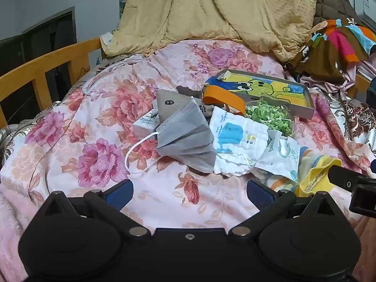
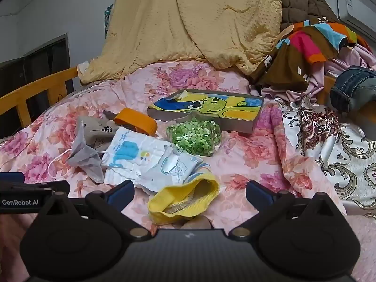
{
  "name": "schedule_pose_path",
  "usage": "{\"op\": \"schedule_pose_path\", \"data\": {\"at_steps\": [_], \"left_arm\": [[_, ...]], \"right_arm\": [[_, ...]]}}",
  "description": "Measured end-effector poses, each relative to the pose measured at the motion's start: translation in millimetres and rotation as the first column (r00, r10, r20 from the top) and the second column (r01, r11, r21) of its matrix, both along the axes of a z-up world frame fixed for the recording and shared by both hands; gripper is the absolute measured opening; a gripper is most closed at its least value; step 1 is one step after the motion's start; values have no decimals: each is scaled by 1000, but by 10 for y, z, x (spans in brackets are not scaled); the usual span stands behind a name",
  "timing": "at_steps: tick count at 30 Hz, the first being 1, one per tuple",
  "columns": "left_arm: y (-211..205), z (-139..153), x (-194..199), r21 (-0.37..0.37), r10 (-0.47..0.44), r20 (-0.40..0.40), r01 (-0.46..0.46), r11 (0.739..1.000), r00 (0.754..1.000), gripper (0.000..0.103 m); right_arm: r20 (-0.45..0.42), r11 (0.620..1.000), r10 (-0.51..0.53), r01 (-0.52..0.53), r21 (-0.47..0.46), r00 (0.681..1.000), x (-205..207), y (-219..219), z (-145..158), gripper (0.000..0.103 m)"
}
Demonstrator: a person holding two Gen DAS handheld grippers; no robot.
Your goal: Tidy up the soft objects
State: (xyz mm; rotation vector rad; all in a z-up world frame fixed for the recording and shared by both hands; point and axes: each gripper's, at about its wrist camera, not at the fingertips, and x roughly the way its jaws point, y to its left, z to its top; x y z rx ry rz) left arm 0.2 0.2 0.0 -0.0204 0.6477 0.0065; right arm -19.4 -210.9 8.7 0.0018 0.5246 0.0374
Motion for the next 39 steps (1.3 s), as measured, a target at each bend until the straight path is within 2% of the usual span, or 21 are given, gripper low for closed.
{"op": "schedule_pose_path", "data": {"at_steps": [14, 39], "left_arm": [[-90, -43, 27, 0, -7, -11, 7, 1000, 1000, 102], [27, -57, 30, -13, -2, -23, 1, 1000, 1000, 102]], "right_arm": [[-11, 1000, -7, 7, -1, 1000, 28, -29, -41, 103], [-19, 1000, -9, 9, -6, 1000, 36, -9, -37, 103]]}}
